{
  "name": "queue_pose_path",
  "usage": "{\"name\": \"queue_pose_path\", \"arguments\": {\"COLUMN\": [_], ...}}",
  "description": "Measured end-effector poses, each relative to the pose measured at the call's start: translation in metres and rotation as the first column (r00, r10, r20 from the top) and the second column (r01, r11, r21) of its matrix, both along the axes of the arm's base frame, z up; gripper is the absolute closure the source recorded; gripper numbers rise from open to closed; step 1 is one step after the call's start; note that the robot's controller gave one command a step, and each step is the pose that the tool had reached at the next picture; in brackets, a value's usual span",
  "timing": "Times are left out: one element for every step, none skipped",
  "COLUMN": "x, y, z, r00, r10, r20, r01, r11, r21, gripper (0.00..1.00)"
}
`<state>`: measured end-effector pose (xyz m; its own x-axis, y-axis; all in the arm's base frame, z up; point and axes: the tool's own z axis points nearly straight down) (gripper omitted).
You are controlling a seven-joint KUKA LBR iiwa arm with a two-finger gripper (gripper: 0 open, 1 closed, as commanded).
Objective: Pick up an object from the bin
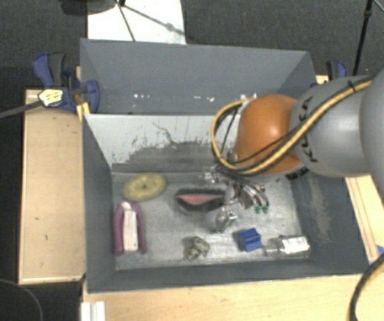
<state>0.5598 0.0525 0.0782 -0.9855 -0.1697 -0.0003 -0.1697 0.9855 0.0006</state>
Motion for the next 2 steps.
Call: {"name": "queue_pose_path", "arguments": {"x": [0.0005,0.0005], "y": [0.0,0.0001], "z": [0.0011,0.0011], "r00": [1.0,1.0], "r10": [-0.003,-0.005], "r20": [0.002,0.002], "r01": [0.003,0.005], "r11": [1.0,1.0], "r21": [0.001,0.001], "gripper": [1.0,0.0]}}
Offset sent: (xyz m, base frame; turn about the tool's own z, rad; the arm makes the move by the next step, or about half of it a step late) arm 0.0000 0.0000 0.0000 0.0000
